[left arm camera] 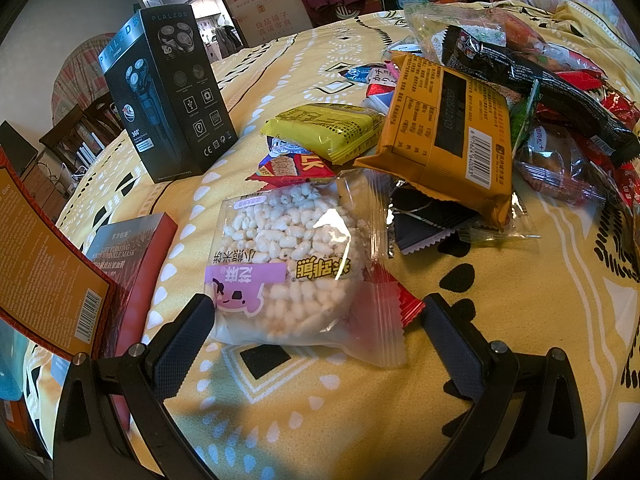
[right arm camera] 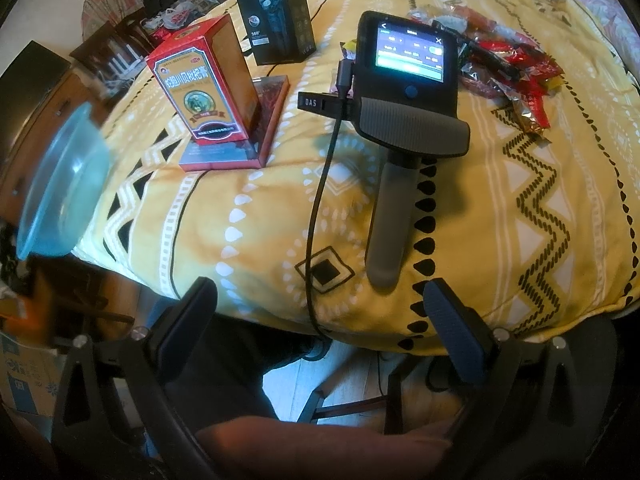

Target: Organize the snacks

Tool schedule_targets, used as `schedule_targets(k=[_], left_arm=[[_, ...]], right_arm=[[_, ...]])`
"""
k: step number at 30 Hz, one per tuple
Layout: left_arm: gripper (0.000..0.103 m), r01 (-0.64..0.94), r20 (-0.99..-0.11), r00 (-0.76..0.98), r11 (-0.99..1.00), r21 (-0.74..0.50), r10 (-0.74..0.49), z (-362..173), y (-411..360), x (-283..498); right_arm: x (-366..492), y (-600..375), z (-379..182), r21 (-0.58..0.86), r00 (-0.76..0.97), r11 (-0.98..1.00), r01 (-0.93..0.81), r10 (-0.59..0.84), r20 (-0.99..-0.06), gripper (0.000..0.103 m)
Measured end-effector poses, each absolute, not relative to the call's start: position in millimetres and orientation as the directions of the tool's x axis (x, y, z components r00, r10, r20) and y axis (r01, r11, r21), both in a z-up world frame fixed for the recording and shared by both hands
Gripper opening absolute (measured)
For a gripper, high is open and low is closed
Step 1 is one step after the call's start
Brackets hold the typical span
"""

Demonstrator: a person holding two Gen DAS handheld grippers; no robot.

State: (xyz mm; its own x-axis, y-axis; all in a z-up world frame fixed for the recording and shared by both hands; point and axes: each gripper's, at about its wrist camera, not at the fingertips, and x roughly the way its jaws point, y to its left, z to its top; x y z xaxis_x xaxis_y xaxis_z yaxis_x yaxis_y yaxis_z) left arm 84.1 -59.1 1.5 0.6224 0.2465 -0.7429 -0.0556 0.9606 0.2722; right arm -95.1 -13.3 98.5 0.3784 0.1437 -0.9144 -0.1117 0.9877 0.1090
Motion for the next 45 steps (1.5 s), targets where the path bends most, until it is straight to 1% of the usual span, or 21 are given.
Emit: schedule_targets(k=[45], left_arm=[[0.103, -0.056, -0.743, 0.622, 0.961, 0.272, 0.247, 1.5, -59.2, 84.1]], right_arm=[[-96.1, -16.1, 90.0, 0.117, 0.367, 0.987, -0.106, 0.148, -0.918, 0.103]])
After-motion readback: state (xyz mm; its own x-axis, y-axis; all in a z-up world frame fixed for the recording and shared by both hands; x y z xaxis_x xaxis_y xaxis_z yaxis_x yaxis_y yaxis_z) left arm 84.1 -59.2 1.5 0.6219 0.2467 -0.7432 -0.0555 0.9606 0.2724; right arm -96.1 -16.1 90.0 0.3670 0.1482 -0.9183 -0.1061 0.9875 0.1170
